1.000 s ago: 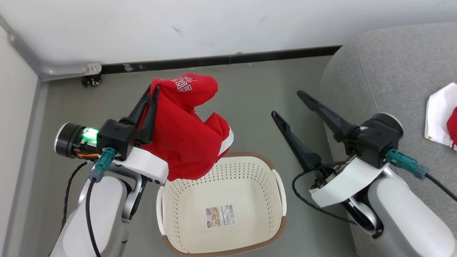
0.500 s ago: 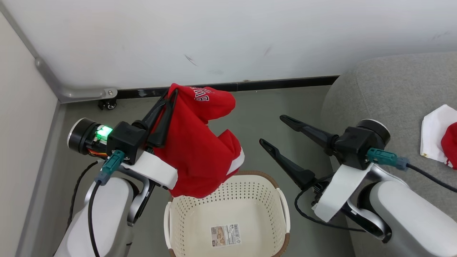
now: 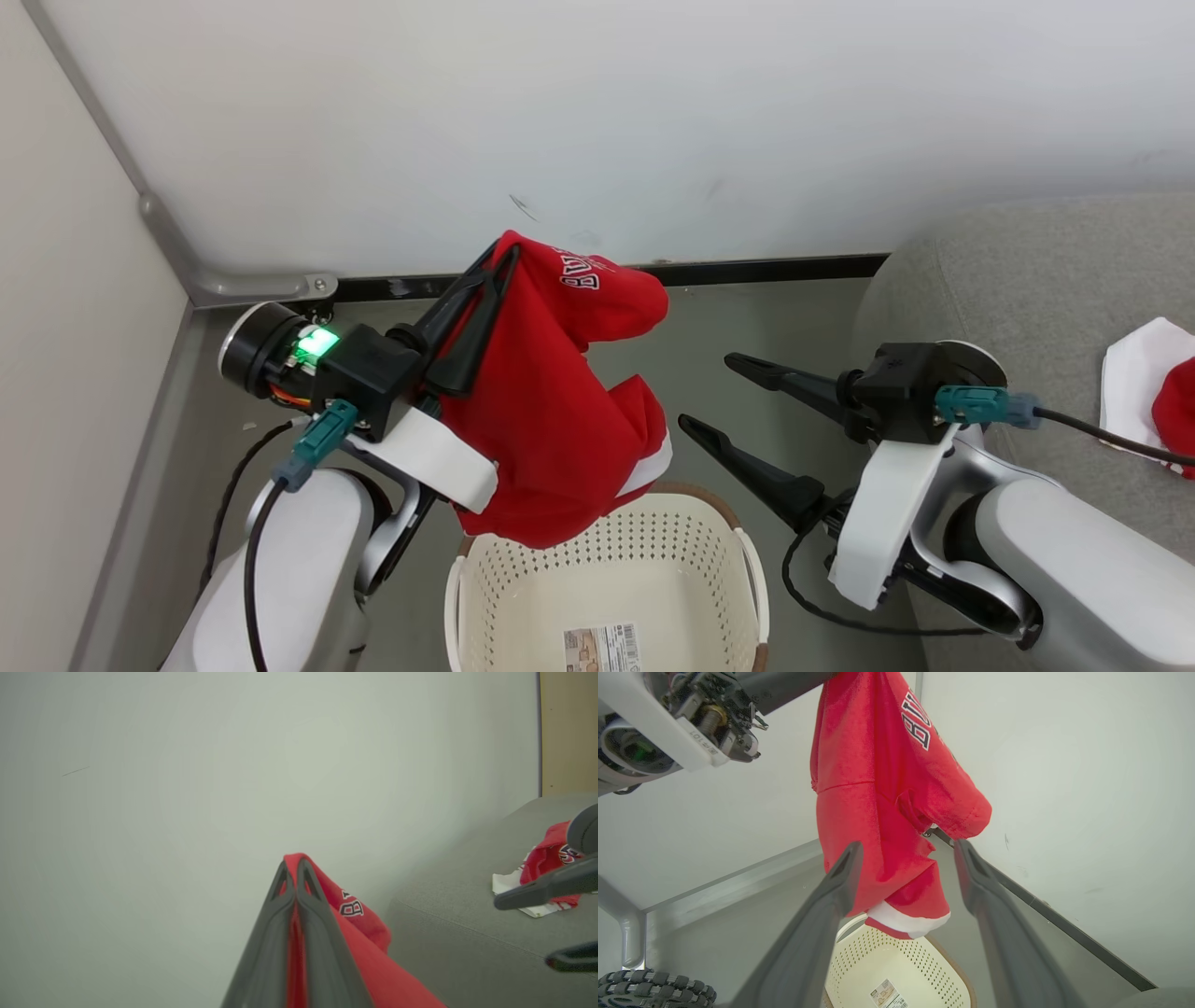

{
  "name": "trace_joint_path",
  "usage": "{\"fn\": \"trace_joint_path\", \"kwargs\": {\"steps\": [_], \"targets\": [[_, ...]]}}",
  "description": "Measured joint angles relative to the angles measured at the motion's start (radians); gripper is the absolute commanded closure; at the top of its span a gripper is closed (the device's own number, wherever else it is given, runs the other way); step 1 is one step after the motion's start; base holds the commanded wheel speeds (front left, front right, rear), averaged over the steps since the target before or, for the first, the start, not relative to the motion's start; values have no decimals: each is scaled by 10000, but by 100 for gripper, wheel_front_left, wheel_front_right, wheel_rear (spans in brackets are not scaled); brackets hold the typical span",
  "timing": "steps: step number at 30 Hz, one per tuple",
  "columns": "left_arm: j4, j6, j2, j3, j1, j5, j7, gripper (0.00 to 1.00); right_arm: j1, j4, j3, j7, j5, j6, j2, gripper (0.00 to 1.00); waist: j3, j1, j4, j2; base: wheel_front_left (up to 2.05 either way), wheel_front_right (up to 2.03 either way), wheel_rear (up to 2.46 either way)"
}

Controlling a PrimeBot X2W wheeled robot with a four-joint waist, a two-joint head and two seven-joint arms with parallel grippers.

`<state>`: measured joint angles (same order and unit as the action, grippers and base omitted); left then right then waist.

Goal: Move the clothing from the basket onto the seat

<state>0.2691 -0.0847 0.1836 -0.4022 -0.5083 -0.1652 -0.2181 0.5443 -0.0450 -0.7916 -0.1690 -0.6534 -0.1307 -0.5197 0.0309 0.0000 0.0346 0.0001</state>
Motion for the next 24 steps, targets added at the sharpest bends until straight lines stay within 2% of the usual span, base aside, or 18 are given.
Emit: {"fn": "trace_joint_path", "kwargs": {"steps": [12, 24], "targets": [[-700, -224, -136, -656, 0, 0, 318, 100, 187, -184, -1530, -556, -1049, 0, -173, 0, -364, 0, 322, 0, 0, 0, 0], [-1156, -301, -334, -1197, -70, -86, 748, 100, 1058, -274, -2874, -621, -1407, 0, 21, 0, -555, 0, 714, 0, 0, 0, 0]]}}
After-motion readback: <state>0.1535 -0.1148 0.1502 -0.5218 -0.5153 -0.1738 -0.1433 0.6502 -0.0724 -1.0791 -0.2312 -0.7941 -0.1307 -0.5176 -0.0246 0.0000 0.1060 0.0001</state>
